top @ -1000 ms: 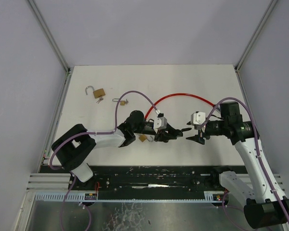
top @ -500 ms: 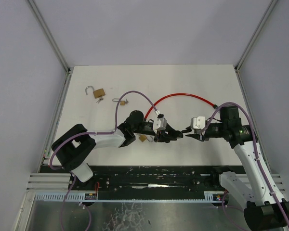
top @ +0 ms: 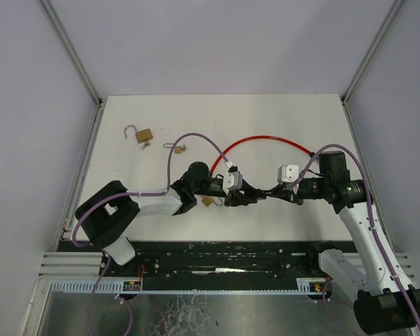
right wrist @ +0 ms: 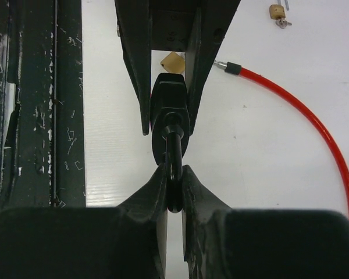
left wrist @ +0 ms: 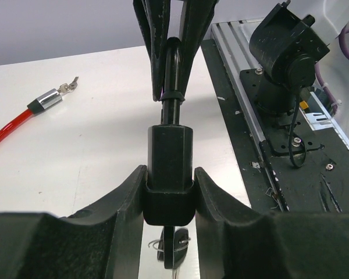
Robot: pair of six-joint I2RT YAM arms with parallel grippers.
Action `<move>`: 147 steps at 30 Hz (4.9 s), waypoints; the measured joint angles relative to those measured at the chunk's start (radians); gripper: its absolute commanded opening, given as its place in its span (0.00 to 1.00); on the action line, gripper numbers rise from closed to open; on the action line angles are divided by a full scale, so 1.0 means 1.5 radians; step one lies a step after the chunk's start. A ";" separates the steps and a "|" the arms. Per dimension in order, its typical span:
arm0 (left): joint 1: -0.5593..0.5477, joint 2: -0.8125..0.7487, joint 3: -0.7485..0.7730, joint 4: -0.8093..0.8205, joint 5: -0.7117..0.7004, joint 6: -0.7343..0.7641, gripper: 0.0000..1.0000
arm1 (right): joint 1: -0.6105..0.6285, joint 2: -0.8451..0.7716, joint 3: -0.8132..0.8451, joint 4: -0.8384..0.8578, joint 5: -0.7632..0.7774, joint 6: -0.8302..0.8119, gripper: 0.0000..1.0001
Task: Lock with the key
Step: Lock the lock.
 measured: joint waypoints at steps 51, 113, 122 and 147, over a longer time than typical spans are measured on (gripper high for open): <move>0.007 0.030 0.053 -0.080 0.062 0.000 0.00 | -0.004 0.042 0.034 -0.038 0.015 0.123 0.56; -0.007 0.002 -0.010 -0.019 -0.036 0.027 0.00 | -0.028 0.033 0.014 -0.026 -0.030 0.065 0.00; -0.007 -0.002 -0.029 -0.020 -0.070 0.037 0.00 | 0.004 0.065 0.010 0.018 -0.001 0.129 0.00; -0.005 0.046 -0.028 -0.091 0.001 0.057 0.00 | 0.088 0.122 -0.036 0.030 0.050 0.031 0.00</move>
